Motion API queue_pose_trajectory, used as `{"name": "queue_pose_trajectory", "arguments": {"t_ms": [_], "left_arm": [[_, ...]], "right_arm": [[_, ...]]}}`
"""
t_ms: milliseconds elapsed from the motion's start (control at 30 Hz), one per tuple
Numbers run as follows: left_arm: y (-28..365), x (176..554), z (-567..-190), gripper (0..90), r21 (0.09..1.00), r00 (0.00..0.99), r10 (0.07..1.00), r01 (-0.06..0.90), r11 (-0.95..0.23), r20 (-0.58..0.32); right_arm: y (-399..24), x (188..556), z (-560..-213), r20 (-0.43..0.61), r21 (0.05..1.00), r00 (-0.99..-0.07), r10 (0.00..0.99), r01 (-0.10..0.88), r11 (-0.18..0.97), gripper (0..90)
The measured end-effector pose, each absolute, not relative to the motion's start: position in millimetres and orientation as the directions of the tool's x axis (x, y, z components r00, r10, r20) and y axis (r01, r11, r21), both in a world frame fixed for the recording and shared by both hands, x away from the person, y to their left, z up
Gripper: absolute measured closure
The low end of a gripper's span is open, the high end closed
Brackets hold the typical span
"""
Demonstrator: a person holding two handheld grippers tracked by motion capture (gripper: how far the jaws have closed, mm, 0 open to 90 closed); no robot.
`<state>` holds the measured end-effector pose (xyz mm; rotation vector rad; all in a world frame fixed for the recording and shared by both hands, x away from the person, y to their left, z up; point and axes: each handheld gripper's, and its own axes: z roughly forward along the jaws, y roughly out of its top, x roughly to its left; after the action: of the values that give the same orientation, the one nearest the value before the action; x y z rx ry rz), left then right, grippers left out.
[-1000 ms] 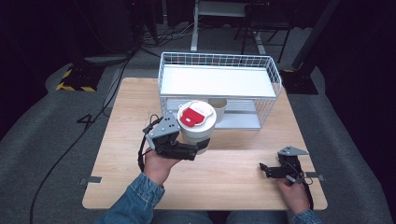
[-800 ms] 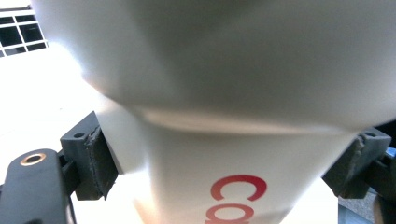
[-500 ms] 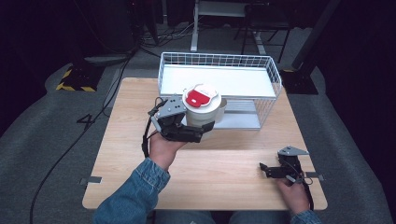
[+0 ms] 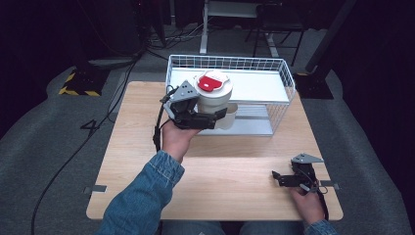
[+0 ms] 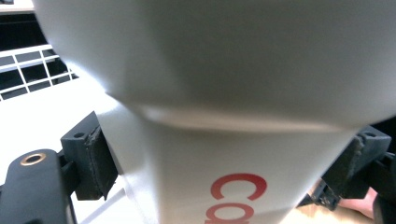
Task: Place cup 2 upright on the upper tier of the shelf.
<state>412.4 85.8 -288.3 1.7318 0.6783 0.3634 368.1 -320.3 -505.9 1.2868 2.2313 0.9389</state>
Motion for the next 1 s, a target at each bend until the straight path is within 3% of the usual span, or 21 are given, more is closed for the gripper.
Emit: {"name": "queue_pose_trajectory", "arguments": {"t_ms": [1000], "left_arm": [[72, 473, -251, 14.6, 0.974, 0.716, 0.694, 0.202, -0.099, -0.078]], "right_arm": [[-320, 368, -506, -0.009, 0.718, -0.499, 0.866, 0.600, 0.353, 3.7]]}}
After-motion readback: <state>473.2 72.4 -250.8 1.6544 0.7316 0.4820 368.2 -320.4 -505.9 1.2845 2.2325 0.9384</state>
